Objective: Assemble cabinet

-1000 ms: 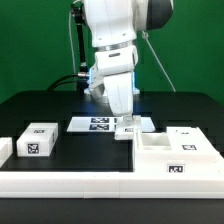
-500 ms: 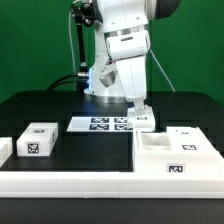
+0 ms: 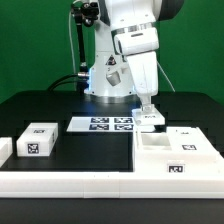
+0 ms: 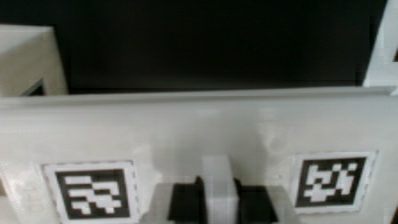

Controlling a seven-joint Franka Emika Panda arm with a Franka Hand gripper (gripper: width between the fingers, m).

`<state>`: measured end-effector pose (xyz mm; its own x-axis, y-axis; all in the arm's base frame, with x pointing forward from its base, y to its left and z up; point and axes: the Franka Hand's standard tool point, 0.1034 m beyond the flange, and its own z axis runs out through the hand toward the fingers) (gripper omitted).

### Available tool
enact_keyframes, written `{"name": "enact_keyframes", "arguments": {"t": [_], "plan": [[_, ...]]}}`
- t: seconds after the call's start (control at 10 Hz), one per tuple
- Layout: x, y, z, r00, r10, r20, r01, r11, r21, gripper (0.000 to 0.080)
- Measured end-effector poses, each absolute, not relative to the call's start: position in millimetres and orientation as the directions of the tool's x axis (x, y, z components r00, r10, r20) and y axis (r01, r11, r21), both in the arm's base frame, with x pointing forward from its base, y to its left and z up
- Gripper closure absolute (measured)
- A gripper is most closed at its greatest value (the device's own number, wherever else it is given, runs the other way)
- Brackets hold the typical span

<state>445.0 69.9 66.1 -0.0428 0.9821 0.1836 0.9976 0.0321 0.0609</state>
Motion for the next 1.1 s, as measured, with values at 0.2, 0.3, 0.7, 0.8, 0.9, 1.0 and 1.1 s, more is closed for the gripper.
{"name": "enact_keyframes", "arguments": {"t": [0.2,0.3,0.7,0.8,0.9,1.0,1.1], "plan": [[445,69,64.8,-0.04,0.982,0.186,0.997,0.028,0.066,0.0737],[445,69,64.6,-0.039,0.982,0.186,0.997,0.027,0.065,0.0737],[444,85,65.8,0.059,0.981,0.185,0.997,-0.066,0.031,0.0737],[443,87,65.4,0.065,0.981,0.185,0.997,-0.071,0.028,0.0737],[443,86,65.1,0.066,0.98,0.185,0.997,-0.073,0.028,0.0737],[443,86,64.8,0.067,0.98,0.186,0.997,-0.073,0.027,0.0737],[443,86,64.5,0.068,0.98,0.186,0.997,-0.074,0.026,0.0737]]}}
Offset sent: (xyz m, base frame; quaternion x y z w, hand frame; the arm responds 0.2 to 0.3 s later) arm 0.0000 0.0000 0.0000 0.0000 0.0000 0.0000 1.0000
